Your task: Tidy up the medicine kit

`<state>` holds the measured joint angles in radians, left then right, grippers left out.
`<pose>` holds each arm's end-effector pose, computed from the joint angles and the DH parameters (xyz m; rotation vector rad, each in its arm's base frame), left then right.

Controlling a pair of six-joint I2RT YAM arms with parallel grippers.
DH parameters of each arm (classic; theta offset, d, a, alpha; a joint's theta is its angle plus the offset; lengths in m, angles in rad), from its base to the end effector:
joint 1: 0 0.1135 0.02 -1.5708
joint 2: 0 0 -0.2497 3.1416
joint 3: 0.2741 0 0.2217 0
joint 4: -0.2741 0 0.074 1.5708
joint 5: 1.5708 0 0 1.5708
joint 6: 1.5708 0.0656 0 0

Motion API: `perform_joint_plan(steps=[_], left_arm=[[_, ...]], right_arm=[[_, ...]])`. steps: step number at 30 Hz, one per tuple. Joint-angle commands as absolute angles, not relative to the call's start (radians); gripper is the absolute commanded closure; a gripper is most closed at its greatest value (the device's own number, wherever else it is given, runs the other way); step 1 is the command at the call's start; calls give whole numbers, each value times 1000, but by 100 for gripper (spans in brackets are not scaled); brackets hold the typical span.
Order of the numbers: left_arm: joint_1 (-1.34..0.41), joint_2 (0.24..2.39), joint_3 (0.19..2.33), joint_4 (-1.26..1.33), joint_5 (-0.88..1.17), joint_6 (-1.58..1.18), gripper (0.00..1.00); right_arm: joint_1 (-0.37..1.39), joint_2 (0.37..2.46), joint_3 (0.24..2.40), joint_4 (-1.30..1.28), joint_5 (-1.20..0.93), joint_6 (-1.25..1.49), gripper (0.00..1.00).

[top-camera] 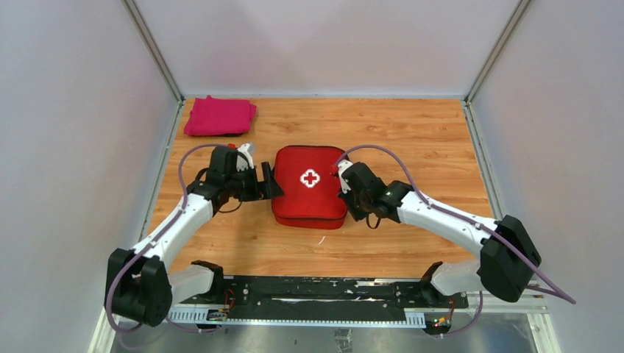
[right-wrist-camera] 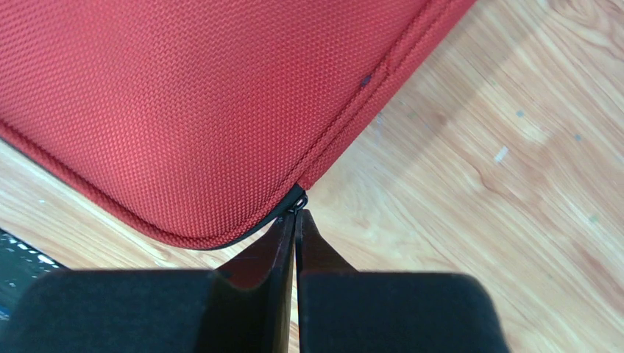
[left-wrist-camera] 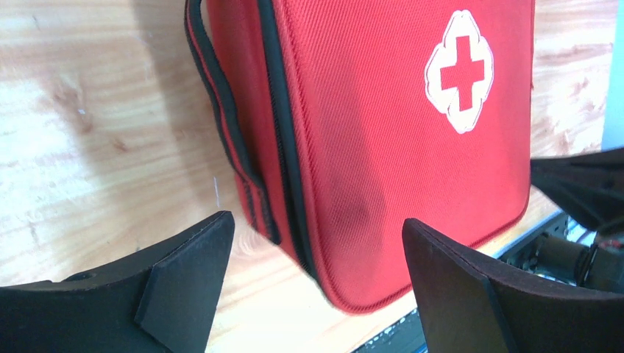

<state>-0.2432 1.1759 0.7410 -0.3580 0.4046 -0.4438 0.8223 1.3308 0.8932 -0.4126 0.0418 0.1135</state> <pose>0.2238 -0.0821 0.2128 -0.0399 2.4298 -0.8019 0.1868 0.1970 0.2151 -0.8338 2.3091 0.3713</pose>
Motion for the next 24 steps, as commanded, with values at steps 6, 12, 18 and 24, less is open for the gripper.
perform_joint_plan(steps=[6, 12, 18, 24], left_arm=[[-331, 925, 633, -375, 299, -472, 6], [-568, 810, 639, -392, 64, -404, 3], [-768, 681, 566, -241, -82, -329, 0], [-887, 765, 637, -229, -265, -216, 0]], right_arm=[[825, 1278, 915, -571, 102, 110, 100], [801, 1293, 939, -578, 80, 100, 100], [699, 1312, 974, -596, -89, 95, 100], [642, 1372, 1032, -632, -140, 82, 100]])
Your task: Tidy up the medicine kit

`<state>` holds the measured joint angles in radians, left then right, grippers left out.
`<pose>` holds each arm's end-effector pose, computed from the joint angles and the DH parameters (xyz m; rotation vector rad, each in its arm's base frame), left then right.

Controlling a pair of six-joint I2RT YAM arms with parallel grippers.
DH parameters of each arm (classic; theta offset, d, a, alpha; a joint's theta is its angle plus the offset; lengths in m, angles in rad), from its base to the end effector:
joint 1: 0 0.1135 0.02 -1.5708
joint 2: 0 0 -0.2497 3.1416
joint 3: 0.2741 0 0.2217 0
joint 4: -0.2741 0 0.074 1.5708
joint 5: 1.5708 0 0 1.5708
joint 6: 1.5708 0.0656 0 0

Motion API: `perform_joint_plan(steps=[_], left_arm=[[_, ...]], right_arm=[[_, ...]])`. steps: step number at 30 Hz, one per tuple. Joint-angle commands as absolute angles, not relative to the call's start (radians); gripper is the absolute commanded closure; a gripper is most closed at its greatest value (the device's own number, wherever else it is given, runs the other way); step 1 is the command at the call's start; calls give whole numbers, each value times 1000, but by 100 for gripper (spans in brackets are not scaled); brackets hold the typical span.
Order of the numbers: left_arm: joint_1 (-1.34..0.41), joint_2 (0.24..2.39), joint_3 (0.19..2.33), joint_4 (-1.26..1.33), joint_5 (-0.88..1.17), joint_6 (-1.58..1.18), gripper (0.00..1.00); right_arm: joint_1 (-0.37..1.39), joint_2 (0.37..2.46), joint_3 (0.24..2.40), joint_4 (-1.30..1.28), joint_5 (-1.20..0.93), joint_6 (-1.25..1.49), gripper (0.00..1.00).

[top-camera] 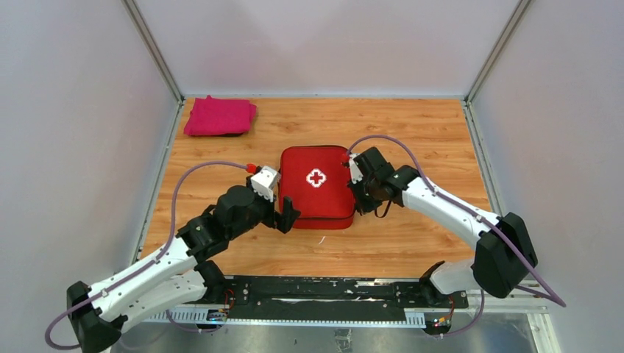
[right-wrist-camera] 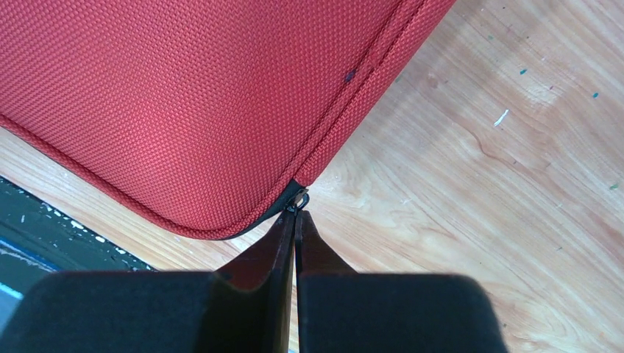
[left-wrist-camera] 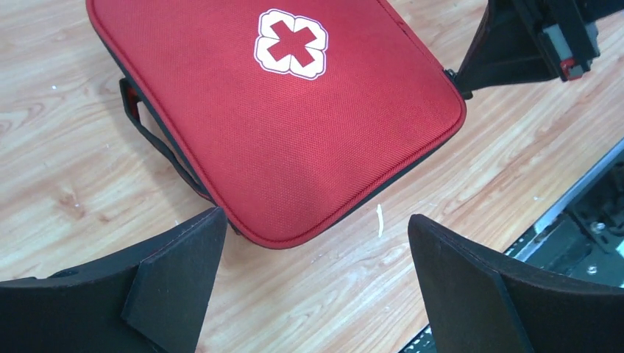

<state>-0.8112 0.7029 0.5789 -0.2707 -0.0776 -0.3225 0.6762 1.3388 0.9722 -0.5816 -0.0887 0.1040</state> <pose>0.1258 -0.1251 0.2545 0.4388 1.9765 -0.6583 0.2027 0.1701 0.2228 -0.7595 2.4521 0.4194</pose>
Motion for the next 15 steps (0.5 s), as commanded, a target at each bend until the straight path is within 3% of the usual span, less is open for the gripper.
perform_joint_plan(steps=[1, 6, 15], left_arm=[[-910, 798, 668, -236, -300, -193, 0], [-955, 962, 791, -246, -356, -65, 0], [-994, 998, 760, -166, -189, 317, 0]], right_arm=[[631, 1384, 1042, -641, -128, 87, 100], [551, 1429, 1087, -653, -113, 94, 100], [530, 1411, 1082, -614, -175, 4, 100]])
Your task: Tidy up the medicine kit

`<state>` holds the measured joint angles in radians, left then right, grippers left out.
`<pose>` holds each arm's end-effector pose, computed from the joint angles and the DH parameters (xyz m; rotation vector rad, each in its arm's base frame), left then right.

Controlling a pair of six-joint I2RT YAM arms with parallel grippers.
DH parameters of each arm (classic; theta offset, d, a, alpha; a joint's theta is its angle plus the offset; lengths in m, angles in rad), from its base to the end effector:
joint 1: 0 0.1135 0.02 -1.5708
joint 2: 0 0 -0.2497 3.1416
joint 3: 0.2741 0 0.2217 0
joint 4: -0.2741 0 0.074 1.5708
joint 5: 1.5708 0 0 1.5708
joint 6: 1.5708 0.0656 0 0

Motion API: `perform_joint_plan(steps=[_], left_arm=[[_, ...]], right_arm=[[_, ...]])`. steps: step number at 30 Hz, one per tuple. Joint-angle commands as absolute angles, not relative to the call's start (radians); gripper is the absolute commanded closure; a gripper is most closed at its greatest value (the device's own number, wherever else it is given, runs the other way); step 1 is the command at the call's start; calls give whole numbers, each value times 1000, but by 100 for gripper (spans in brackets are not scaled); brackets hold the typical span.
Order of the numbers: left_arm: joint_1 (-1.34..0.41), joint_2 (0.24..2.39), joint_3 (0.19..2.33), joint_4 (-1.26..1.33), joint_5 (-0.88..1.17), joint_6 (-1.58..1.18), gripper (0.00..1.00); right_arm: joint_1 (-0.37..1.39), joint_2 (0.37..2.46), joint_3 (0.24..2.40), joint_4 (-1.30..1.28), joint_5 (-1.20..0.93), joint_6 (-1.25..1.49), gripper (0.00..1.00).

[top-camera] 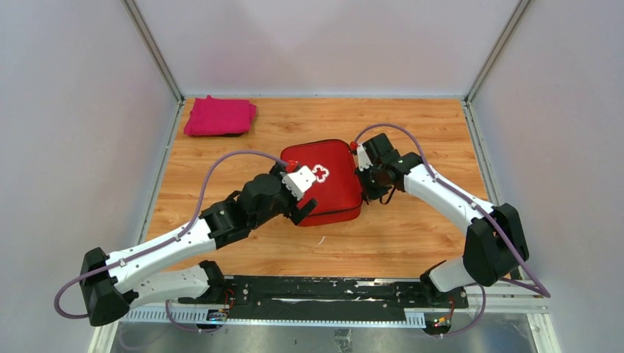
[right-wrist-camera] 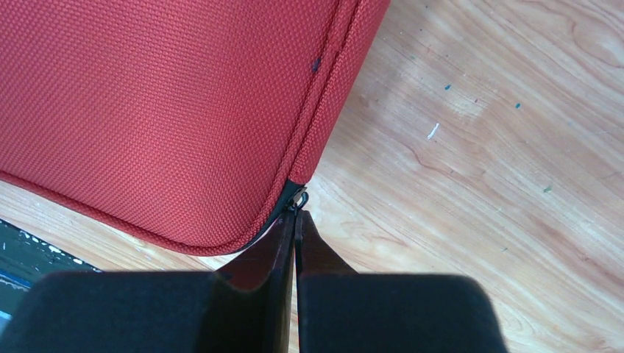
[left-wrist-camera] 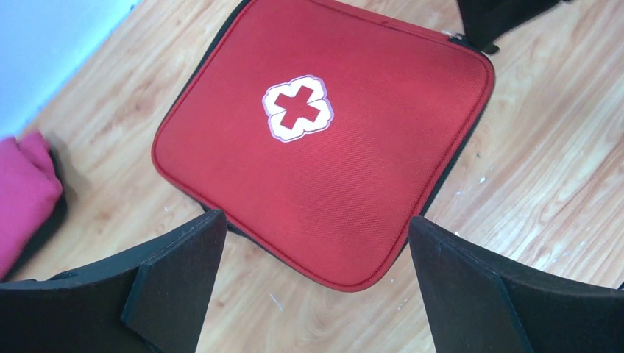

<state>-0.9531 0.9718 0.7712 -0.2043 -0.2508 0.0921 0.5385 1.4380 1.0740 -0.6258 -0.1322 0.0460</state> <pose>0.1446 -0.1754 0.2818 0.8410 1.7879 -0.3163 0.2394 0.1531 0.2249 -0.6825 2.5048 0.3881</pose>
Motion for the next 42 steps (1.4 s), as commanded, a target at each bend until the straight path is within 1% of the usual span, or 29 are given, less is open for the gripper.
perform_joint_plan(steps=[1, 5, 8, 13, 18, 23, 27, 31, 42], left_arm=[[-1010, 1012, 759, -166, -195, 347, 0], [-1089, 1084, 745, -130, -300, 450, 0], [-1114, 1135, 735, -102, -340, 496, 0], [-1117, 1198, 738, -82, -328, 495, 2], [-1117, 1236, 749, -116, -234, 487, 3], [-1117, 1284, 758, -131, -262, 483, 8], [-1118, 1303, 758, -106, -311, 469, 10], [-1117, 1355, 780, -101, -369, 451, 14], [-1116, 1474, 839, -91, -435, 361, 27]], right_arm=[[530, 1408, 1076, -607, -184, 5, 100], [530, 1405, 1059, -591, -217, 4, 100], [531, 1404, 1047, -582, -233, 4, 100], [531, 1392, 1033, -578, -237, 4, 100], [529, 1384, 1023, -580, -233, 4, 100], [528, 1381, 1014, -580, -241, 5, 100], [529, 1371, 993, -578, -237, 4, 100], [530, 1352, 966, -579, -216, 4, 100], [578, 1282, 884, -582, -266, 29, 100]])
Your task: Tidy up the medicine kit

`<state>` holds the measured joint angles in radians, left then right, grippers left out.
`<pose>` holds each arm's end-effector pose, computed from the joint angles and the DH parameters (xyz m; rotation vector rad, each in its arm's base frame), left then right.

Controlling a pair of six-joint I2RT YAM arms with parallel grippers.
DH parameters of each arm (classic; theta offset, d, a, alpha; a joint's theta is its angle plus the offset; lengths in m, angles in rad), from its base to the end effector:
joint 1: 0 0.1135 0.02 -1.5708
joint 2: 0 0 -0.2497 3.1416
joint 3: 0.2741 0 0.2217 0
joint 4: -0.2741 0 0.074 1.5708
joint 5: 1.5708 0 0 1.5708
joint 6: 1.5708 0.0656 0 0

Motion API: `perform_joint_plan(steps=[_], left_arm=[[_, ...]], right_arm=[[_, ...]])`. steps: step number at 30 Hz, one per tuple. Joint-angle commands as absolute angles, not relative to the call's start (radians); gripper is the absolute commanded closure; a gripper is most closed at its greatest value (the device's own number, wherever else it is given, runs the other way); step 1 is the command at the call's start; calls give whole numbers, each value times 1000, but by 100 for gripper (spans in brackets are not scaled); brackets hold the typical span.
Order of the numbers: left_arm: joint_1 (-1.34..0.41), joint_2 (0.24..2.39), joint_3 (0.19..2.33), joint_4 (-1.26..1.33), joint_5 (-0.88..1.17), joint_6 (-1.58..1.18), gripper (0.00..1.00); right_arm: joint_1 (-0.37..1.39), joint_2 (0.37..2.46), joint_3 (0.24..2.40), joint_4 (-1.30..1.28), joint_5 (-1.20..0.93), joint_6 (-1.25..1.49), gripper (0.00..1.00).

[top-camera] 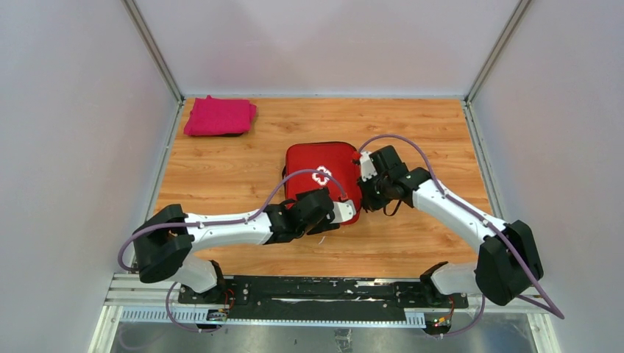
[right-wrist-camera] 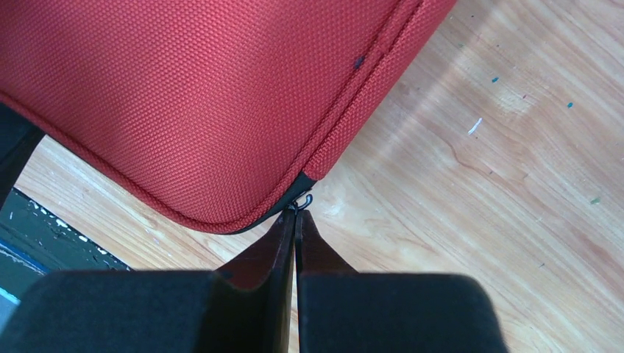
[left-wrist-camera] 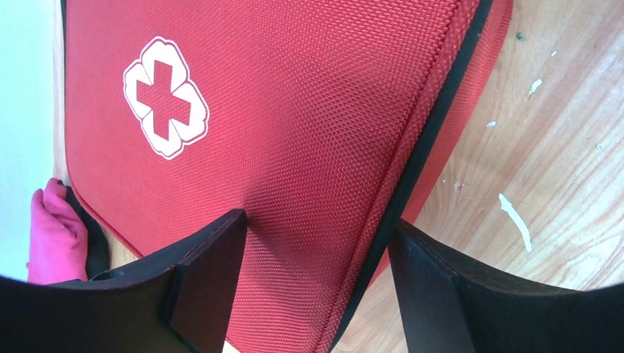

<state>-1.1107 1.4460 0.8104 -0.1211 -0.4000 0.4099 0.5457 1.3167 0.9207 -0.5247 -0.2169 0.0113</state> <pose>0.1534 -0.2521 0.1906 1.4072 1.7648 0.0953 0.2156 0.1475 0.2183 -0.7574 2.4154 0.4992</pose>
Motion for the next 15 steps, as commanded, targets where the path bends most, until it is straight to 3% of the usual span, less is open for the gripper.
perform_joint_plan(steps=[1, 15], left_arm=[[-1115, 1476, 839, -86, -436, 358, 28], [-1114, 1480, 850, -68, -393, 327, 32]], right_arm=[[588, 1279, 878, -580, -280, 36, 100], [641, 1207, 807, -412, -436, 233, 100]])
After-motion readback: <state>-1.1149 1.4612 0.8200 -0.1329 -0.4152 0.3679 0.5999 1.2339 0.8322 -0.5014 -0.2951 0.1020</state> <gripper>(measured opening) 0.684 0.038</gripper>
